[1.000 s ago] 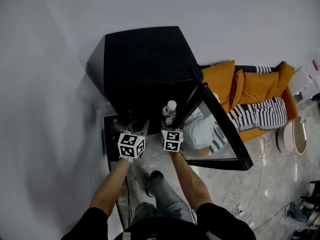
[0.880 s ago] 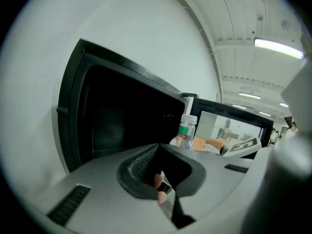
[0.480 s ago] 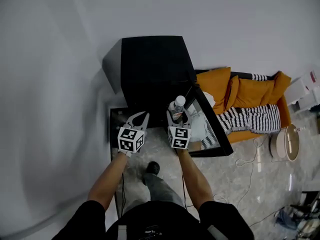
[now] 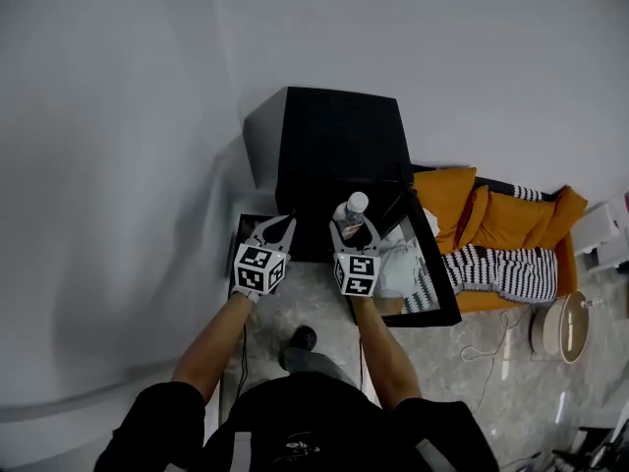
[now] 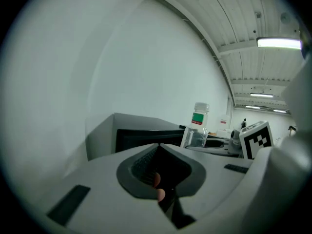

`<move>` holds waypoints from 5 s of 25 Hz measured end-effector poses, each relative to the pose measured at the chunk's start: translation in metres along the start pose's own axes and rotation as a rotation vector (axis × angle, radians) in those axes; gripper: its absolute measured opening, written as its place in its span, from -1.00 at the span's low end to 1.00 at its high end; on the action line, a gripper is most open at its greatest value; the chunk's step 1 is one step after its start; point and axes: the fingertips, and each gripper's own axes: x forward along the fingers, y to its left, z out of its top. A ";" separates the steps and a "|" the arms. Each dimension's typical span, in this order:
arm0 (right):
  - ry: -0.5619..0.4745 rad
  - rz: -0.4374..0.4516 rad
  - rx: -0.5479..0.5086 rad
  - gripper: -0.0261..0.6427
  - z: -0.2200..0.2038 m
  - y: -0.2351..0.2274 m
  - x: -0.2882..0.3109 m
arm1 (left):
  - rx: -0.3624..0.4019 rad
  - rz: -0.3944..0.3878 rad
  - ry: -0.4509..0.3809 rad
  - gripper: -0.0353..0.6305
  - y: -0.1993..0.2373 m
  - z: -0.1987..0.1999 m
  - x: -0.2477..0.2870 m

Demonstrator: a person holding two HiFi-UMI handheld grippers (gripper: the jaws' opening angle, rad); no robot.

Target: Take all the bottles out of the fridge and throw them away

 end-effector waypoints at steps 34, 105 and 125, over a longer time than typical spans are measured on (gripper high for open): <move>0.112 0.473 -0.090 -0.04 -0.029 0.293 0.138 | -0.144 0.374 -0.041 -0.89 0.226 -0.056 -0.157; 0.334 0.452 0.099 -0.90 -0.255 0.243 0.062 | -0.320 0.376 0.099 -0.89 0.140 -0.230 -0.184; 0.101 0.350 0.077 -0.90 -0.021 0.229 -0.174 | -0.086 0.084 -0.007 -0.89 -0.022 -0.053 -0.263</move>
